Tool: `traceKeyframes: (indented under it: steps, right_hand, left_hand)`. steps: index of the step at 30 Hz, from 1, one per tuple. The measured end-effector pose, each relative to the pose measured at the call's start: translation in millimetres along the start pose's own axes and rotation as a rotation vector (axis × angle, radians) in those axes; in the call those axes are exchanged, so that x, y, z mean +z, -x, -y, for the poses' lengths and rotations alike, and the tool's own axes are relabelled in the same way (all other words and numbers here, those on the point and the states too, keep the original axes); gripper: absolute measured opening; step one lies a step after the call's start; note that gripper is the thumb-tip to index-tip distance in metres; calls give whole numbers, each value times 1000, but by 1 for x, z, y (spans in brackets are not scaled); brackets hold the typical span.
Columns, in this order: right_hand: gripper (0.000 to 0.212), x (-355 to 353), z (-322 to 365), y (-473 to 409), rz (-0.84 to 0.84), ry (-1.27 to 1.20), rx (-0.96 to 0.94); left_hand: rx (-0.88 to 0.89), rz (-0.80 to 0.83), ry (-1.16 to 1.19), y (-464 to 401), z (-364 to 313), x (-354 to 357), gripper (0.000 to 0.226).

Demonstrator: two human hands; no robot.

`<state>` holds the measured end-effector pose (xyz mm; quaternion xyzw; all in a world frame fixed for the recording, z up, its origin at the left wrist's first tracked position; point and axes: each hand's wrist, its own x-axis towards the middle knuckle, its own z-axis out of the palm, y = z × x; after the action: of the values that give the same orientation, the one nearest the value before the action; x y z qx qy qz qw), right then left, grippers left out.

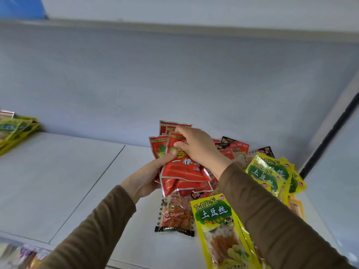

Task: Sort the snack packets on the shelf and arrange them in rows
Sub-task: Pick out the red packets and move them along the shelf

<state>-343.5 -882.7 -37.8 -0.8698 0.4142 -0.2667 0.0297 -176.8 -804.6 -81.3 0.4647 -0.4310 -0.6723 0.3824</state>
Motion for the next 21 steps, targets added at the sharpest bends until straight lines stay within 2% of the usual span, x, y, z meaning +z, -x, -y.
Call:
traceKeyframes:
  steps: [2,6,9,12,14,16,18,20,21]
  right_hand:
    - [26,3,1,0,-22,-115,36]
    - [32,5,1,-2,-52,-315,131]
    - [46,4,-3,-3,-173,-416,221]
    - [66,0,-11,1,-253,-527,353]
    - [86,-4,-13,9,-146,-790,501]
    - [105,-4,-13,17,69,-1043,665]
    - [116,3,-13,22,257,-1178,762]
    - [111,11,-13,25,387,-1270,767]
    - [97,14,-11,26,433,-1321,739]
  left_hand:
    - [-21,-4,19,-1,1,-1,98]
    - [-34,-39,118,-3,5,0,75]
    - [-40,-56,184,-1,7,0,68]
    - [-11,-95,231,0,7,-3,74]
    - [9,-125,258,1,6,-6,77]
    - [30,-158,286,2,5,-9,76]
    - [52,-182,294,3,4,-11,70]
    - [55,-212,303,6,4,-13,65]
    - [54,-227,306,8,4,-14,64]
